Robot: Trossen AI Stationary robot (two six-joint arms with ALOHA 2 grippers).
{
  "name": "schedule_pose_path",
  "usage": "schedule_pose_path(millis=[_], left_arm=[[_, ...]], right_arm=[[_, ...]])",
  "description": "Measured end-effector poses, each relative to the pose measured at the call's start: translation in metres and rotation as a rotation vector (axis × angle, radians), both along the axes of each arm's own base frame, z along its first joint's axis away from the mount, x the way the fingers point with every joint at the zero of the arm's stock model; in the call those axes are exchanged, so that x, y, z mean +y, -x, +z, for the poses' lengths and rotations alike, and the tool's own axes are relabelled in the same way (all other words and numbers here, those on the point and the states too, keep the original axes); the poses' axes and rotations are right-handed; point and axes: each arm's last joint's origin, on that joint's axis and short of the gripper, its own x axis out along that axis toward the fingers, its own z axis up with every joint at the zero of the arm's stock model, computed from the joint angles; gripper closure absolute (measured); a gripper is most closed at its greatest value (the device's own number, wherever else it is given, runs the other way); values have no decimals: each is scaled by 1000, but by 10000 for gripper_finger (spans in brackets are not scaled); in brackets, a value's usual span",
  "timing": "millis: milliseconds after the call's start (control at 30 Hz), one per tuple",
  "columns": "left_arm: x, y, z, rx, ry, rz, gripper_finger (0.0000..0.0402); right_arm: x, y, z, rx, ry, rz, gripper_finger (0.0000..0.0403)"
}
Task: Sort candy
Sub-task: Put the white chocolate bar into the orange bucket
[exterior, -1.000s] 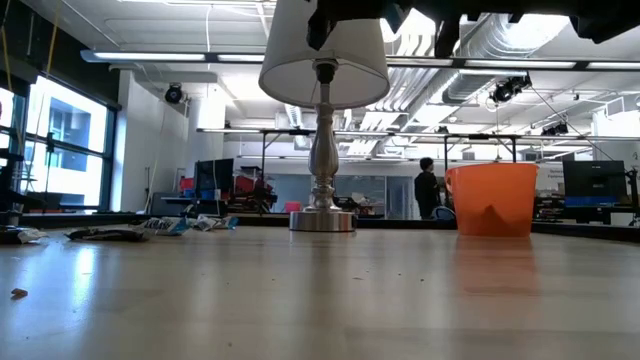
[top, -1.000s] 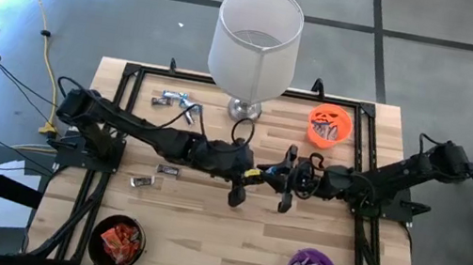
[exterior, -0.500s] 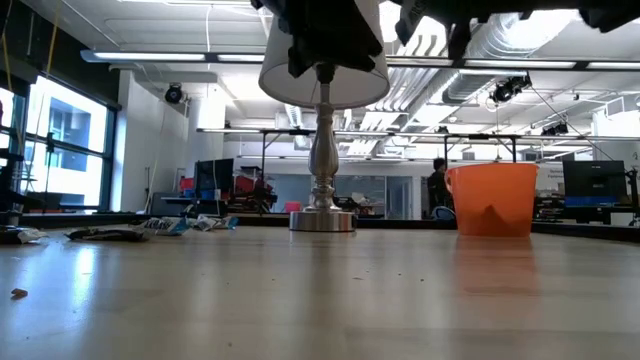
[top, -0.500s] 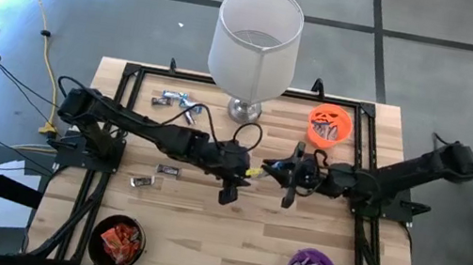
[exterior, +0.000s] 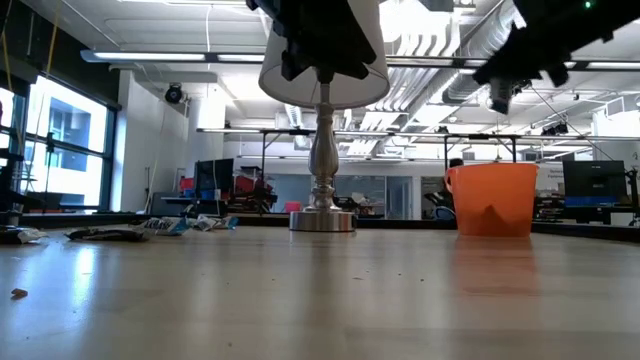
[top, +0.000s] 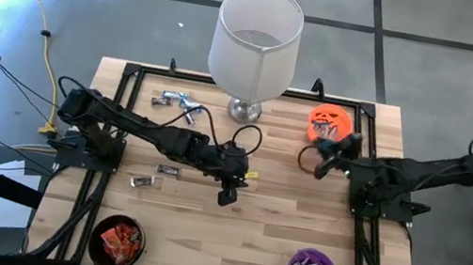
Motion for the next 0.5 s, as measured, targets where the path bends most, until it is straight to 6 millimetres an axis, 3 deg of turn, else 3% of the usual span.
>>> schedule_pose_path(millis=[200,500], left_arm=[[2,0,0,-8,-24,30,303],[2,0,1,-9,-29,38,303]], right_arm=[[-26,26,1,22,-1,-195,364],[-65,31,0,165,37,-333,349]])
